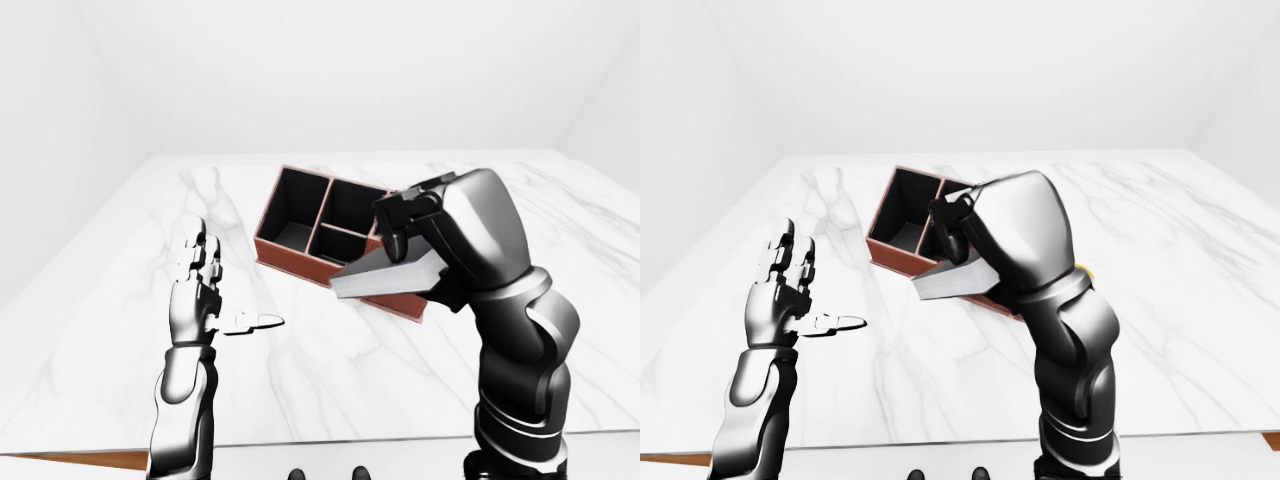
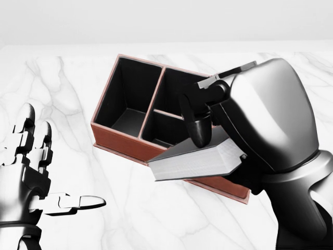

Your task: Pick up the book and place it in the right compartment of the caddy.

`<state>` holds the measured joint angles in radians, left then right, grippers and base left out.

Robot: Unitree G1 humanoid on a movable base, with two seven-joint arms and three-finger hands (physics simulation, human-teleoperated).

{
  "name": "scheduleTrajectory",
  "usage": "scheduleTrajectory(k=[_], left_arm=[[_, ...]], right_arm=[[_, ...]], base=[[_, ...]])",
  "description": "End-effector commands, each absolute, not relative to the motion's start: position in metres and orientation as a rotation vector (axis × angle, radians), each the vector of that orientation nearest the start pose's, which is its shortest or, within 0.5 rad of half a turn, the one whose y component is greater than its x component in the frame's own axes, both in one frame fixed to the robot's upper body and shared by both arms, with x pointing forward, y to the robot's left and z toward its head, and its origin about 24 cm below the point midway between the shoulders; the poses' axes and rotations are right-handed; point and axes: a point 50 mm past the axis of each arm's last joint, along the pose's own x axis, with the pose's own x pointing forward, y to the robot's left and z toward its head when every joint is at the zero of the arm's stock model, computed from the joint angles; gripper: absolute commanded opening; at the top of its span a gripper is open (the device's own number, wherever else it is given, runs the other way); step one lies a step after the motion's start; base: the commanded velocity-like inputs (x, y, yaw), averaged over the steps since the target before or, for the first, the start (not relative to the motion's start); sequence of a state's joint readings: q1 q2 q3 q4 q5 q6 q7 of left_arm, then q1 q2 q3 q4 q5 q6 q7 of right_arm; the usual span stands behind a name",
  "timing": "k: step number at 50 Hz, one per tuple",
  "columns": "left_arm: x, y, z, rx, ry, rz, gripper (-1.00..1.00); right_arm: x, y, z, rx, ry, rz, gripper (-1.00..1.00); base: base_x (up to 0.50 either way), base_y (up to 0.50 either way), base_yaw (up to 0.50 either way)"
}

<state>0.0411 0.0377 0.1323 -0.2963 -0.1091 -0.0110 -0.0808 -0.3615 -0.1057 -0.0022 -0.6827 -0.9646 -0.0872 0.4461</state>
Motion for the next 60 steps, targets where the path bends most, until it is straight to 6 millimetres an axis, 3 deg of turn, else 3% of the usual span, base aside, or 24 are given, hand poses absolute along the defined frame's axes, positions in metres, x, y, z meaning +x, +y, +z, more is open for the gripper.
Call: scheduleTrajectory(k=[1,14,27,35,43,60], left_arm=[[0.237,0.183,0.104,-0.034,-0.282,0.035,1.0],[0.231,0.177,0.099,-0.034,-0.289,0.046,1.0],[0.231,0.177,0.099,-0.034,-0.294,0.048,1.0],[0.231,0.177,0.101,-0.039,-0.3,0.046,1.0],[0.231,0.175,0.1,-0.039,-0.297,0.044,1.0],[0.23,0.175,0.1,-0.038,-0.296,0.04,1.0]], right_arm=[[0.215,-0.107,0.303,-1.129,-1.104,-0.059,-1.0],[0.238,-0.106,0.343,-1.17,-1.166,-0.114,-1.0],[0.281,-0.115,0.383,-1.231,-1.092,-0.209,-1.0],[0.333,-0.135,0.373,-1.322,-0.863,-0.264,-1.0],[0.357,-0.148,0.366,-1.371,-0.765,-0.318,-1.0],[0.4,-0.166,0.324,-1.514,-0.551,-0.347,-1.0]], base=[[0.0,0.0,0.0],[0.0,0.0,0.0],[0.0,0.0,0.0],[0.0,0.0,0.0],[0.0,0.0,0.0],[0.0,0.0,0.0]])
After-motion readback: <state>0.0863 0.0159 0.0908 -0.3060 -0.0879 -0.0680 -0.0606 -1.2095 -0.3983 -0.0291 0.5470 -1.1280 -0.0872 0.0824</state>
